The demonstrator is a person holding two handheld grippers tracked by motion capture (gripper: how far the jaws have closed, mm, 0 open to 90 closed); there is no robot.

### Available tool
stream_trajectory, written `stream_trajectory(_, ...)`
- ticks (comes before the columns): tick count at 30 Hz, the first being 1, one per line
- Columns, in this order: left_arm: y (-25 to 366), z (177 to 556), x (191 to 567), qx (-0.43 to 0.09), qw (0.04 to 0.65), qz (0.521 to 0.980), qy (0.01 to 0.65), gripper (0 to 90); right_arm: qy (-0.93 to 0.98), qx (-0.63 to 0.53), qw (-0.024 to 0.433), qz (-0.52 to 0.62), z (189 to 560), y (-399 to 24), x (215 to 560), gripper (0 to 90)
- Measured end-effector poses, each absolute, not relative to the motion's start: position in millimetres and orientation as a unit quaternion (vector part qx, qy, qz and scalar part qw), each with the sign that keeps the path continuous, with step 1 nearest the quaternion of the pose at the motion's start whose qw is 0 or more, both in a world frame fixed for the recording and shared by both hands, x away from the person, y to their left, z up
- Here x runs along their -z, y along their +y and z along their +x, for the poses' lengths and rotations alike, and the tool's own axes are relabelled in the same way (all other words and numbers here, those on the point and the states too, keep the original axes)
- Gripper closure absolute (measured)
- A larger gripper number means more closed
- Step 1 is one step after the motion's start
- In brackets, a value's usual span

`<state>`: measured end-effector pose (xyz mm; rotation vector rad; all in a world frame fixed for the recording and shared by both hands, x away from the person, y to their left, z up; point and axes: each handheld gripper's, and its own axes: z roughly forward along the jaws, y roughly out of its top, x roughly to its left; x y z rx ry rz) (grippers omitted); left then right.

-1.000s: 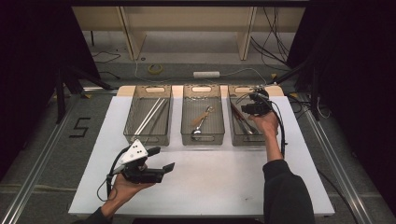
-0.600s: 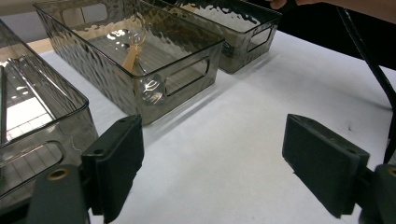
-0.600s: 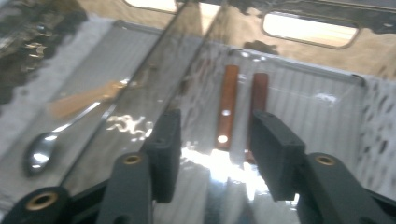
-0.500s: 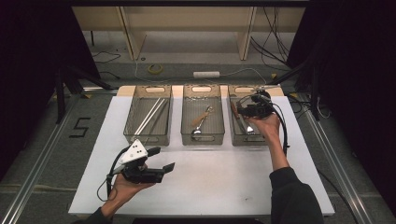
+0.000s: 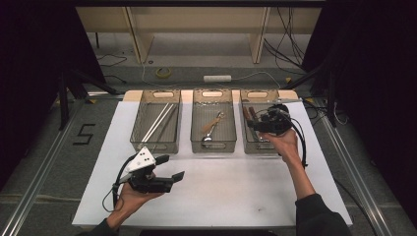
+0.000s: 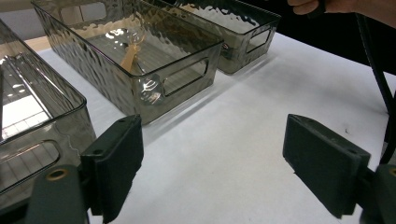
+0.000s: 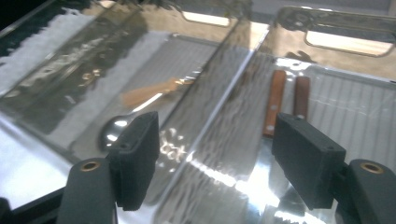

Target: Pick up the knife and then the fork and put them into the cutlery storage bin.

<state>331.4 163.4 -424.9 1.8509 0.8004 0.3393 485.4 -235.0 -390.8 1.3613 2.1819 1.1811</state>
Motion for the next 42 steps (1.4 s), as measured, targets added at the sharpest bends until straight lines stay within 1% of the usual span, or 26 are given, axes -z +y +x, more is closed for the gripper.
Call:
stream_trajectory(8, 163.0, 331.8, 424.9, -0.136, 0.525, 0.769, 0.338, 19.5, 0.765, -0.430, 0.167, 0.449, 455.8, -231.7, 390.3, 32.3)
stream_trajectory(16, 163.4, 332.0, 424.2, -0.134, 0.526, 0.768, 0.339, 19.4, 0.766, -0.455, 0.164, 0.425, 427.0, -230.4, 395.6, 32.4)
stream_trajectory(30, 162.8, 331.1, 424.7, -0.131, 0.523, 0.770, 0.341, 19.2, 0.763, -0.490, 0.161, 0.390, 392.9, -229.9, 396.8, 31.7)
stream_trajectory(33, 163.2, 330.1, 425.2, -0.131, 0.521, 0.773, 0.339, 19.2, 0.764, -0.494, 0.157, 0.384, 386.8, -230.1, 398.2, 29.7)
stream_trajectory(42, 165.3, 329.5, 426.4, -0.130, 0.521, 0.772, 0.340, 19.1, 0.766, -0.500, 0.151, 0.375, 372.6, -227.1, 403.0, 27.7)
